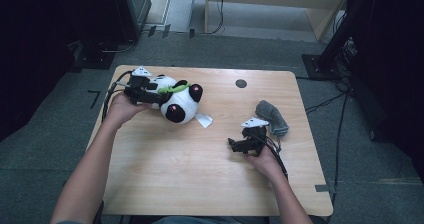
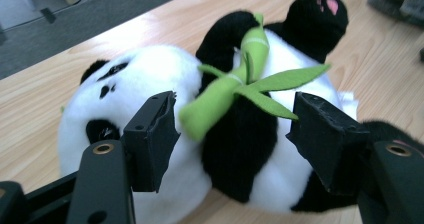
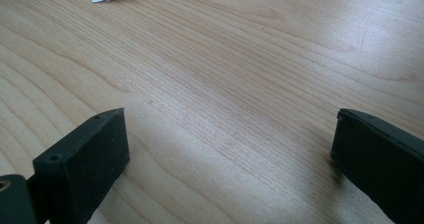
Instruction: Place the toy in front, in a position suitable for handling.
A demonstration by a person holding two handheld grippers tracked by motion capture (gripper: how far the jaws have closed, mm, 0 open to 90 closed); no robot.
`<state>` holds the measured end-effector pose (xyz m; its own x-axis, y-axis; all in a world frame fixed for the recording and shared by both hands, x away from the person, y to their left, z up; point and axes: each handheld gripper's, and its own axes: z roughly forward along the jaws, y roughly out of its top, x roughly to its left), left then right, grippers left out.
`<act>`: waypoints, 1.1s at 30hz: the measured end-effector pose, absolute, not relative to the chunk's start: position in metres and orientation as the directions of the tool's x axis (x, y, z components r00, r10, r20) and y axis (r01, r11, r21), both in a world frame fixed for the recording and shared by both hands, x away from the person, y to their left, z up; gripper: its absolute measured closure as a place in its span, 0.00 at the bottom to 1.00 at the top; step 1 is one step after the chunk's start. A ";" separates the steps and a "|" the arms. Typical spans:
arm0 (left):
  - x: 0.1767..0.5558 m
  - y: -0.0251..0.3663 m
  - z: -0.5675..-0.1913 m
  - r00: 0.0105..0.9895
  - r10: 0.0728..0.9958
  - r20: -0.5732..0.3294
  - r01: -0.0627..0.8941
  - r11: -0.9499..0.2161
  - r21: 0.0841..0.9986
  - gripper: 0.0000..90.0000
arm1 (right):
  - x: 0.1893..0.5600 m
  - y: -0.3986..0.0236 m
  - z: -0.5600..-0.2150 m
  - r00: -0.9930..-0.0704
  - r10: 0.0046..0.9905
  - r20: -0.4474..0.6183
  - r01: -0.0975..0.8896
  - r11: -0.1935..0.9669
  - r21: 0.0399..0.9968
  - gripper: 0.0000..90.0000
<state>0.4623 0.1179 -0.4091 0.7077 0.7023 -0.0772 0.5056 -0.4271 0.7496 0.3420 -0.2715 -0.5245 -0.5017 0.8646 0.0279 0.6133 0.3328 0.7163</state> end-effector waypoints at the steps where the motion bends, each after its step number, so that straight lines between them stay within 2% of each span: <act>1: 0.462 0.118 -0.409 0.708 0.702 -0.077 0.506 -0.427 0.750 0.39 | 0.342 -0.271 -0.525 -0.502 0.865 0.028 0.613 0.333 0.716 0.02; 5: 0.466 0.113 -0.421 0.726 0.686 -0.051 0.499 -0.475 0.725 0.40 | 0.342 -0.271 -0.525 -0.501 0.865 0.029 0.614 0.332 0.716 0.02; 15: 0.469 0.111 -0.427 0.727 0.683 -0.066 0.501 -0.463 0.731 0.48 | 0.342 -0.271 -0.525 -0.501 0.865 0.029 0.614 0.332 0.716 0.02; 25: 0.465 0.112 -0.440 0.700 0.700 -0.145 0.548 -0.395 0.737 0.65 | 0.342 -0.271 -0.525 -0.501 0.865 0.029 0.614 0.332 0.716 0.02; 33: 0.455 0.113 -0.427 0.652 0.728 -0.213 0.600 -0.323 0.732 0.75 | 0.342 -0.271 -0.524 -0.504 0.863 0.031 0.615 0.334 0.714 0.02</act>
